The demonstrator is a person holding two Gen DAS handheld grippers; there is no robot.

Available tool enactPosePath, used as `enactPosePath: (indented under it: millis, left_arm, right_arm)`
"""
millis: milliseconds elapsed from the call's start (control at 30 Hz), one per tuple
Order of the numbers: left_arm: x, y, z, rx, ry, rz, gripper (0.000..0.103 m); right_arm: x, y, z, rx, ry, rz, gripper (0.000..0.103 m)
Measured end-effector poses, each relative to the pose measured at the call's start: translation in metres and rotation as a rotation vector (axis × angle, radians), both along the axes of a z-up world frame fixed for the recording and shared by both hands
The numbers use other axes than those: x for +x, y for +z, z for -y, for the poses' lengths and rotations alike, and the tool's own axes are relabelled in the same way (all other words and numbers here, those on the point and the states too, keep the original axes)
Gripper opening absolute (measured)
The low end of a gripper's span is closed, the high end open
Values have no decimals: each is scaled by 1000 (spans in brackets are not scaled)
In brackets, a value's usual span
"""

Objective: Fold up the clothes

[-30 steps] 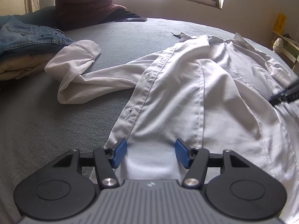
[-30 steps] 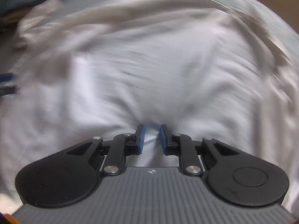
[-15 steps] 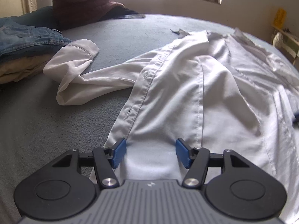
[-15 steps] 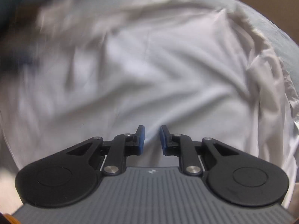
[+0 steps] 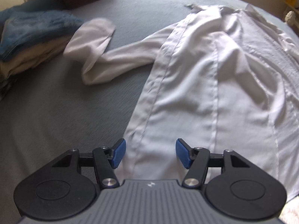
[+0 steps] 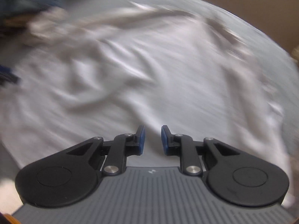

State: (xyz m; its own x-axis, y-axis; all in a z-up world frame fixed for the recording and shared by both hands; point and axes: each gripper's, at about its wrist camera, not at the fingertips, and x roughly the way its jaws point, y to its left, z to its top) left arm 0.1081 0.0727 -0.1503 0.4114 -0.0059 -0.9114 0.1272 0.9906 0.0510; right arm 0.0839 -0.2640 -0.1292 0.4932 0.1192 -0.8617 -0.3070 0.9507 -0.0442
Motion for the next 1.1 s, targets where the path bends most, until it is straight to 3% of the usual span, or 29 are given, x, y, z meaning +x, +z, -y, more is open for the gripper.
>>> enactPosePath:
  millis: [67, 133, 200, 300, 433, 567, 667, 733, 867, 1033, 1100]
  left_arm:
    - [-6, 0, -11, 10, 22, -22, 61]
    - [-15, 0, -23, 24, 43, -30, 60]
    - [-23, 2, -35, 26, 64, -36, 61]
    - [-34, 2, -54, -21, 93, -49, 61]
    - [-45, 3, -69, -84, 86, -66, 65]
    - [-49, 2, -68, -79, 35, -67, 66]
    - [-46, -8, -64, -56, 6, -103, 64]
    - [-43, -13, -61, -38, -8, -126, 56]
    - [-41, -17, -56, -9, -42, -143, 52]
    - [-44, -11, -52, -9, -67, -119, 13]
    - [-47, -5, -52, -24, -59, -95, 4]
  right_arm:
    - [3, 4, -32, 75, 76, 39, 17]
    - [-1, -4, -47, 122, 102, 22, 17]
    - [-9, -13, -40, 115, 100, -3, 17]
    - [-30, -26, 8, 119, -4, -58, 17]
    - [-53, -21, 79, 76, -222, -86, 18]
    - [-65, -3, 103, 66, -357, -53, 20]
    - [-57, 14, 74, 181, -355, -2, 21]
    - [-52, 26, 54, 259, -351, 33, 24]
    - [-39, 40, 7, 427, -324, 60, 29]
    - [-38, 44, -31, 546, -318, 48, 31]
    - [-40, 44, -40, 566, -322, 41, 31]
